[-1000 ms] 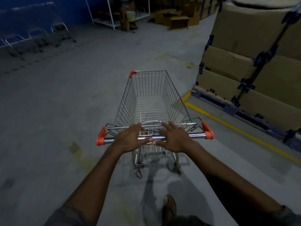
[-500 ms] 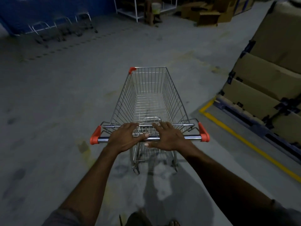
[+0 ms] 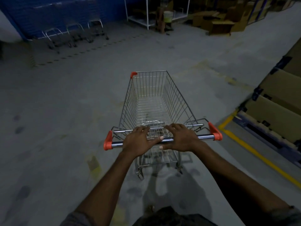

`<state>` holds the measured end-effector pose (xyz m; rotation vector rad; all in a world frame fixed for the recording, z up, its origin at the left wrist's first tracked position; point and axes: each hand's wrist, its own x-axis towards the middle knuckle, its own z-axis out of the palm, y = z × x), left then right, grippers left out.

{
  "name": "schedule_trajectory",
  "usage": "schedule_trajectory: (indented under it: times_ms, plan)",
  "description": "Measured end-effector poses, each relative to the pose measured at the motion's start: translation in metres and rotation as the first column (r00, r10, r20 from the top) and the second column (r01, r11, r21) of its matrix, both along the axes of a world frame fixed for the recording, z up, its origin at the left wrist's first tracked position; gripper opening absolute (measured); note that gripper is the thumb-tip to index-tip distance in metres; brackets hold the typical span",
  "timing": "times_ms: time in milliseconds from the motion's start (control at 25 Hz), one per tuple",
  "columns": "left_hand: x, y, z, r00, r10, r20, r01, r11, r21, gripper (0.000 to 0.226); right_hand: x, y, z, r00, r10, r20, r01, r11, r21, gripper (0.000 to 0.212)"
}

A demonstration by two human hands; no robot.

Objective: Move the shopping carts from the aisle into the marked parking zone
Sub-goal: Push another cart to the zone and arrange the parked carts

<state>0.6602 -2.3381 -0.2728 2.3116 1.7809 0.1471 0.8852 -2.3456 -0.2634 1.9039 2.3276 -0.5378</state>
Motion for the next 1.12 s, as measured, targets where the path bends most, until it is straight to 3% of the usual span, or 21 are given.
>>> schedule_trajectory:
  times_ms: [240,400,720,1120]
  plan:
    - [-0.052,0.084,-0.006,1.0,-0.01,0.001,0.01,1.0,0.017,0.105,-0.048,0.091,0.001,0.999,0.036,0.034,-0.035,0.999,-0.027,0.104]
    - [-0.079,0.14,-0.004,0.995,-0.054,-0.084,0.056,0.998,0.027,0.114,-0.075,0.156,0.003,0.995,0.068,0.076,-0.062,0.995,-0.079,0.104]
    - [-0.119,0.264,-0.004,0.994,-0.073,-0.079,0.068,0.996,-0.057,0.116,-0.111,0.291,-0.003,0.979,0.16,0.126,-0.162,0.987,0.005,0.104]
    - [-0.137,0.409,0.001,0.996,0.007,-0.087,-0.009,1.0,-0.019,0.115,-0.129,0.472,0.001,0.96,0.28,0.018,-0.279,0.96,-0.025,0.108]
